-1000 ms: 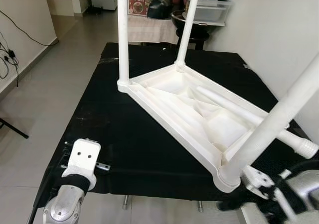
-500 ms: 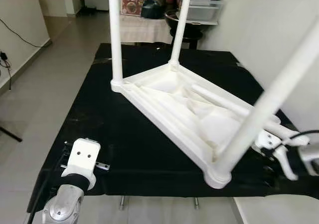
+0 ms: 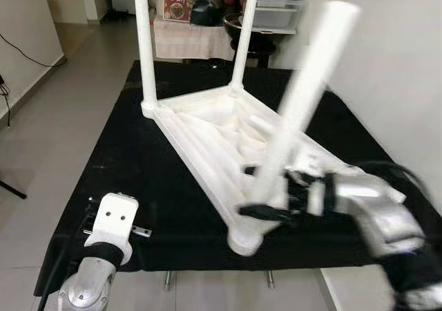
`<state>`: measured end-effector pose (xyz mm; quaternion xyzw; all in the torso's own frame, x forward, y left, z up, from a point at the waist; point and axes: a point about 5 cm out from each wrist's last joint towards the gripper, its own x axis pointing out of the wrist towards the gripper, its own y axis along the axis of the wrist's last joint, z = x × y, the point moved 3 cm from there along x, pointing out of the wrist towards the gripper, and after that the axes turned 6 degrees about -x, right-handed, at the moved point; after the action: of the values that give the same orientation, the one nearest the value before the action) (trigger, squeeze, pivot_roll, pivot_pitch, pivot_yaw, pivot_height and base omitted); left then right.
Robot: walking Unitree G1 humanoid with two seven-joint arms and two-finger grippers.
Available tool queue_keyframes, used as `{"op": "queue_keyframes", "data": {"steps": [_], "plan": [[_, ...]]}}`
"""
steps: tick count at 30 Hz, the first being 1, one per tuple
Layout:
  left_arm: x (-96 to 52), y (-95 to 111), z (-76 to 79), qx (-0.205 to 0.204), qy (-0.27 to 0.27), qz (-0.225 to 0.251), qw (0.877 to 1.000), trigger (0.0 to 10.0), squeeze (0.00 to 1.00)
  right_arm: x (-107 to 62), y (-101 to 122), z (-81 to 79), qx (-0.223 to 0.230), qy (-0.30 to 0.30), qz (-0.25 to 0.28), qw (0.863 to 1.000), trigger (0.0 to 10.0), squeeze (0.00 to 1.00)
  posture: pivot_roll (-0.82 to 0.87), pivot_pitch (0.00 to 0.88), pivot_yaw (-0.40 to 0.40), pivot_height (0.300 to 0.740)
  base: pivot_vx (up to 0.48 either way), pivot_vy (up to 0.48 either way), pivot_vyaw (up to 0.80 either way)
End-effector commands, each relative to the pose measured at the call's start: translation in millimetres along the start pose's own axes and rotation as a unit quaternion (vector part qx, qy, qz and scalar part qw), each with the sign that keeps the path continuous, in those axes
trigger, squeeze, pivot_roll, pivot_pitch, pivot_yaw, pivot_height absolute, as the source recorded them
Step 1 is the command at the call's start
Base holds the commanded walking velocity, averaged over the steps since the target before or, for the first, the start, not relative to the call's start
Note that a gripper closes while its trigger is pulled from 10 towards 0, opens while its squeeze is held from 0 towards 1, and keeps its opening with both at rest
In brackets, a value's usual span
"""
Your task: Building children table
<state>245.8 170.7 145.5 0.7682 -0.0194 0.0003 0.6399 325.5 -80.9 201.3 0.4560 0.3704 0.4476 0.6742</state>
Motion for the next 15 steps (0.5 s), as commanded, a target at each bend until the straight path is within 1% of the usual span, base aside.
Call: {"op": "queue_keyframes", "data": {"steps": [1, 2, 3, 4, 5, 6, 8, 9, 10, 12, 13, 14, 15], "plan": [[-0.6, -1.2, 2.2, 0.005, -0.002, -0.003, 1.000, 10.0, 0.00, 8.2, 6.2, 11.2, -0.022, -0.039, -0.004, 0.999, 10.0, 0.00, -0.07, 0.039, -0.114, 0.740, 0.000, 0.000, 0.00], [-0.7, -1.0, 2.5, 0.005, -0.002, -0.003, 1.000, 10.0, 0.00, 21.7, 10.2, 13.3, -0.024, -0.051, 0.006, 0.998, 10.0, 0.00, -0.07, 0.039, -0.114, 0.740, 0.000, 0.000, 0.00], [-0.7, -1.0, 2.5, 0.005, -0.002, -0.003, 1.000, 10.0, 0.00, 21.7, 10.2, 13.3, -0.024, -0.051, 0.006, 0.998, 10.0, 0.00, -0.07, 0.039, -0.114, 0.740, 0.000, 0.000, 0.00], [-0.6, -0.8, 2.9, 0.006, -0.002, -0.002, 1.000, 10.0, 0.00, 32.5, 13.8, 15.2, -0.026, -0.062, 0.014, 0.998, 10.0, 0.00, -0.06, 0.038, -0.116, 0.740, 0.000, 0.000, 0.00], [-0.6, -0.8, 2.9, 0.006, -0.002, -0.002, 1.000, 10.0, 0.00, 32.5, 13.8, 15.2, -0.026, -0.062, 0.014, 0.998, 10.0, 0.00, -0.06, 0.038, -0.116, 0.740, 0.000, 0.000, 0.00], [-0.8, -0.1, 3.7, 0.009, -0.003, -0.001, 1.000, 10.0, 0.00, 48.8, 20.5, 16.1, -0.027, -0.071, 0.026, 0.997, 10.0, 0.00, -0.05, 0.038, -0.120, 0.740, 0.000, 0.000, 0.00], [-1.8, 1.0, 5.8, 0.013, -0.005, 0.000, 1.000, 10.0, 0.00, 79.0, 33.3, 12.3, -0.028, -0.073, 0.045, 0.996, 10.0, 0.00, -0.04, 0.037, -0.124, 0.740, 0.000, 0.000, 0.00], [-1.8, 1.0, 5.8, 0.013, -0.005, 0.000, 1.000, 10.0, 0.00, 79.0, 33.3, 12.3, -0.028, -0.073, 0.045, 0.996, 10.0, 0.00, -0.04, 0.037, -0.124, 0.740, 0.000, 0.000, 0.00], [-2.8, 1.5, 7.2, 0.014, -0.006, 0.000, 1.000, 10.0, 0.00, 96.3, 41.1, 7.4, -0.032, -0.072, 0.053, 0.995, 10.0, 0.00, -0.03, 0.039, -0.126, 0.740, 0.000, 0.000, 0.00], [-2.8, 1.5, 7.2, 0.014, -0.006, 0.000, 1.000, 10.0, 0.00, 96.3, 41.1, 7.4, -0.032, -0.072, 0.053, 0.995, 10.0, 0.00, -0.03, 0.039, -0.126, 0.740, 0.000, 0.000, 0.00], [-3.1, 1.6, 7.8, 0.015, -0.007, 0.000, 1.000, 10.0, 0.00, 105.8, 44.9, 5.6, -0.034, -0.079, 0.055, 0.995, 10.0, 0.00, -0.03, 0.039, -0.128, 0.740, 0.000, 0.000, 0.00], [-3.1, 1.6, 7.8, 0.015, -0.007, 0.000, 1.000, 10.0, 0.00, 105.8, 44.9, 5.6, -0.034, -0.079, 0.055, 0.995, 10.0, 0.00, -0.03, 0.039, -0.128, 0.740, 0.000, 0.000, 0.00], [-3.3, 1.6, 8.3, 0.016, -0.007, 0.000, 1.000, 10.0, 0.00, 114.7, 48.5, 4.0, -0.029, -0.088, 0.057, 0.994, 10.0, 0.00, -0.03, 0.038, -0.131, 0.740, 0.000, 0.000, 0.00]]}}
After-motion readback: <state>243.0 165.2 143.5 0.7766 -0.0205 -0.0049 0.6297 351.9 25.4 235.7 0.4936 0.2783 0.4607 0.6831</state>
